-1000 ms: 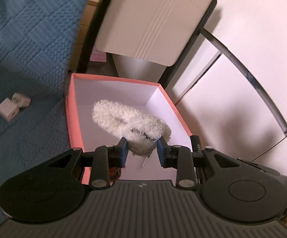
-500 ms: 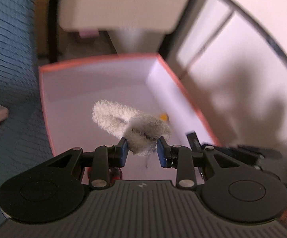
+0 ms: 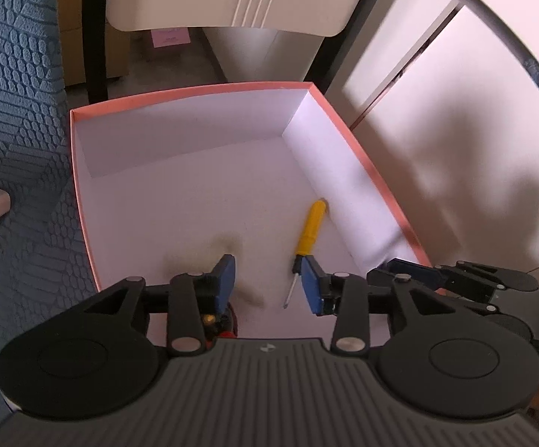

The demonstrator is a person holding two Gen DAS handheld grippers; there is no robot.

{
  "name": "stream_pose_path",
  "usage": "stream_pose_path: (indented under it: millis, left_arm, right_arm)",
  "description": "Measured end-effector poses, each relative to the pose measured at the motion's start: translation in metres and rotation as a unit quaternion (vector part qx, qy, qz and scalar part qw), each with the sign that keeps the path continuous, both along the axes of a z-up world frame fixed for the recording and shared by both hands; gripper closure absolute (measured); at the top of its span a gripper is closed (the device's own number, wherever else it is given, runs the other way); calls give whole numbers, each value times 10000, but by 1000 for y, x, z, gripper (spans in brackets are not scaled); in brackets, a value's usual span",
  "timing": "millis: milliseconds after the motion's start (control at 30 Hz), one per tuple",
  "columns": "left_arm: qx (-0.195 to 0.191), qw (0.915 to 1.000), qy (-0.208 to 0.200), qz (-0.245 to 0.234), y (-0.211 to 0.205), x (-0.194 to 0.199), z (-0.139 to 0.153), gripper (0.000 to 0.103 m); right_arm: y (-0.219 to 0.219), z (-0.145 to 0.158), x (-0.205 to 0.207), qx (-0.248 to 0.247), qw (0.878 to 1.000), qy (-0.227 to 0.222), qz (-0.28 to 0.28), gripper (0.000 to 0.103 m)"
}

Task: Organize rigid objects
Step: 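Open the right tool to drop the USB stick while the left tool releases the bone into the box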

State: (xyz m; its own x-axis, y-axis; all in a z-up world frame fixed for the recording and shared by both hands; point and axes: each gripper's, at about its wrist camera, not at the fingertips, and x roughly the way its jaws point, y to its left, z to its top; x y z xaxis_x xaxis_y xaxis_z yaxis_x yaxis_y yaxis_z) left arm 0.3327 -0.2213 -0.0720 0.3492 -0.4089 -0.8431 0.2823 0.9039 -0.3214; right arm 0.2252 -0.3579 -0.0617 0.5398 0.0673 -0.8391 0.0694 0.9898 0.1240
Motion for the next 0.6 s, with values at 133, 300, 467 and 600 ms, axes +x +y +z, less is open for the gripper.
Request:
stream_pose_path:
  millis: [133, 300, 467, 600]
  left_arm:
    - [-74, 9998, -142, 95, 9, -11, 7, 58]
    - [-33, 9978, -632, 207, 25, -34, 25, 58]
    - [-63, 9934, -1103, 309, 40, -60, 46, 58]
    - [-127, 9888, -1423, 434, 54, -83, 63, 58]
  right_arm:
    - [6, 10, -6, -83, 9999, -120, 19, 75]
    - [18, 27, -20, -35, 9992, -391, 115, 75]
    - [34, 45, -40, 65, 9971, -724, 204, 75]
    - [49, 58, -52, 50, 9948, -951, 349, 75]
